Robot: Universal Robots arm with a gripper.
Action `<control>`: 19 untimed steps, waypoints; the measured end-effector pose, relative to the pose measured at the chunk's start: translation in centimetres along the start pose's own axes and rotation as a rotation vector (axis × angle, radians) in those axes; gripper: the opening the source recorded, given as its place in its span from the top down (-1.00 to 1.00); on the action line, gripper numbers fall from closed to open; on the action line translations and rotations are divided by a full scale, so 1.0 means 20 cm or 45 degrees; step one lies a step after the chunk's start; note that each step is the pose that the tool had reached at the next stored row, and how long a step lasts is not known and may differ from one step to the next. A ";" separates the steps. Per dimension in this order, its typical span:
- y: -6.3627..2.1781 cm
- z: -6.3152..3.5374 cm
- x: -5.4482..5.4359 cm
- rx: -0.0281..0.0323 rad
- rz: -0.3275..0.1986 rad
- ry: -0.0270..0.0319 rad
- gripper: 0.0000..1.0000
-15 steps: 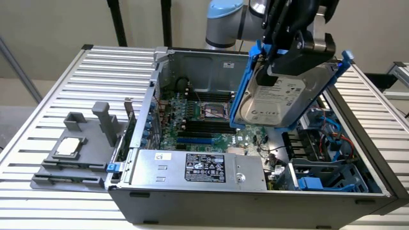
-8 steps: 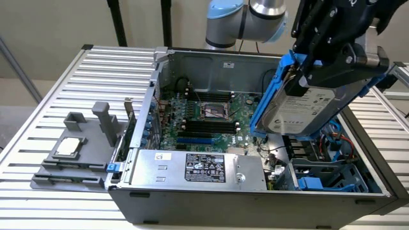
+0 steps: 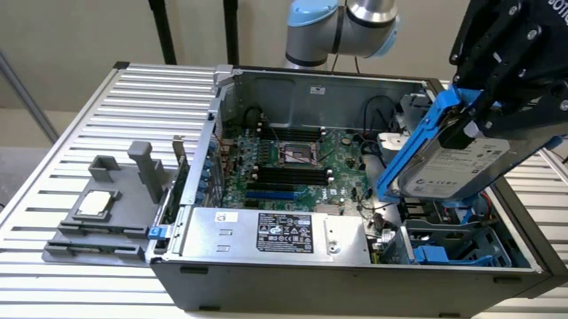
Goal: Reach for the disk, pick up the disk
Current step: 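Pick up the disk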
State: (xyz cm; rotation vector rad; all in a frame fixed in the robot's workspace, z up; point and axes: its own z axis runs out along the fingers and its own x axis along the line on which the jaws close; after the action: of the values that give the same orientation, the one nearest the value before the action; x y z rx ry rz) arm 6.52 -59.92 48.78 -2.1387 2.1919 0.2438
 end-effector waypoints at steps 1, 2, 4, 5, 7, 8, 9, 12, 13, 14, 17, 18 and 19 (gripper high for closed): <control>-0.021 -0.003 0.01 -0.0001 0.000 0.0002 0.35; -0.043 -0.006 0.02 -0.0002 0.000 0.0001 0.35; -0.087 -0.011 0.03 -0.0008 0.000 0.0001 0.35; -0.111 -0.013 0.04 -0.0012 0.000 0.0003 0.35; -0.156 -0.017 0.04 -0.0019 0.000 0.0011 0.35; -0.179 -0.019 0.05 -0.0023 0.001 0.0023 0.35; -0.201 -0.021 0.05 -0.0027 0.001 0.0041 0.35; -0.252 -0.021 0.05 -0.0030 0.001 0.0121 0.35; -0.257 -0.020 0.05 -0.0031 0.001 0.0139 0.35; -0.257 -0.020 0.05 -0.0030 0.001 0.0139 0.35; -0.258 -0.019 0.05 -0.0029 0.001 0.0138 0.35; -0.258 -0.019 0.05 -0.0029 0.001 0.0138 0.35; -0.258 -0.019 0.05 -0.0030 0.001 0.0138 0.35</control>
State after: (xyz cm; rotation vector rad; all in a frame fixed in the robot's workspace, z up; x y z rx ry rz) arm 11.65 -61.06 48.66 -2.1456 2.1993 0.2355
